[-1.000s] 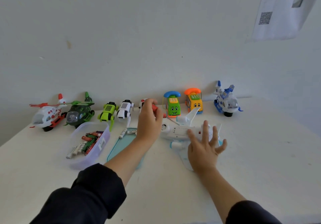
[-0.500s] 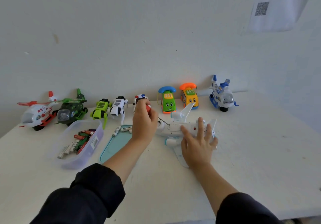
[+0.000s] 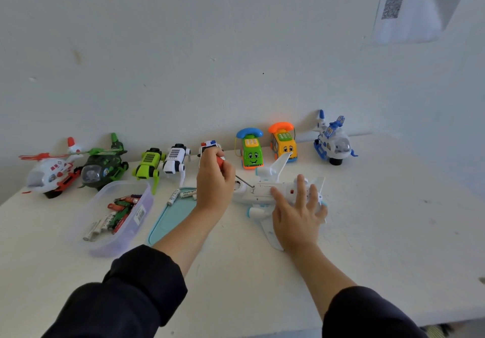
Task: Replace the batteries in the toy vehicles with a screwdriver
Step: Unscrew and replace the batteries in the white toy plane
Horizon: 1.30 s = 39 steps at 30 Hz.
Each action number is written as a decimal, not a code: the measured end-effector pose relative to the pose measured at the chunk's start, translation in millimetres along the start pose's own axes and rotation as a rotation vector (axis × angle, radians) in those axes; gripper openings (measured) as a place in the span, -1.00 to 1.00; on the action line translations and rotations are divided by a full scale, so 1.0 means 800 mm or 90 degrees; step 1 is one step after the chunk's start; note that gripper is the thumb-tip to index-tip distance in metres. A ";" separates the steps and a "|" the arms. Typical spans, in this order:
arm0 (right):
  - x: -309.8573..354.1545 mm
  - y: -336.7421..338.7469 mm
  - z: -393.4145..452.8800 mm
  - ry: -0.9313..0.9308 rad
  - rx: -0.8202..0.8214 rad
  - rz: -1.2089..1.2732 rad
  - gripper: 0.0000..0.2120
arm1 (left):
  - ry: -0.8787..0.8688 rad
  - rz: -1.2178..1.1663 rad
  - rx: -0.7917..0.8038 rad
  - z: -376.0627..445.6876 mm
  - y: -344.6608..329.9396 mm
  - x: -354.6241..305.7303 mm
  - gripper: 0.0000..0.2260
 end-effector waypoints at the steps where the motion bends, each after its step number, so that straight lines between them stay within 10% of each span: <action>1: 0.000 0.000 0.000 0.000 0.002 -0.002 -0.66 | -0.003 0.001 -0.006 0.000 0.000 0.000 -0.82; 20: 0.000 0.002 0.000 0.004 0.003 0.001 -0.64 | -0.027 -0.007 0.025 0.003 -0.003 -0.009 -0.76; 29: 0.000 0.000 -0.001 -0.003 0.012 -0.013 -0.64 | -0.241 0.056 0.135 0.012 -0.009 -0.036 -0.90; 39: 0.002 0.002 0.001 -0.004 0.001 -0.002 -0.65 | -0.050 0.149 0.297 0.048 0.002 -0.023 -0.81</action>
Point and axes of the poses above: each hand's wrist, its own z-axis towards the middle knuckle, its own y-axis out of the back of the hand, x = y × z, the point moved 4 cm from there along z, towards the middle knuckle, and after that the axes turned 7 degrees about -y, right-handed, at the moved point
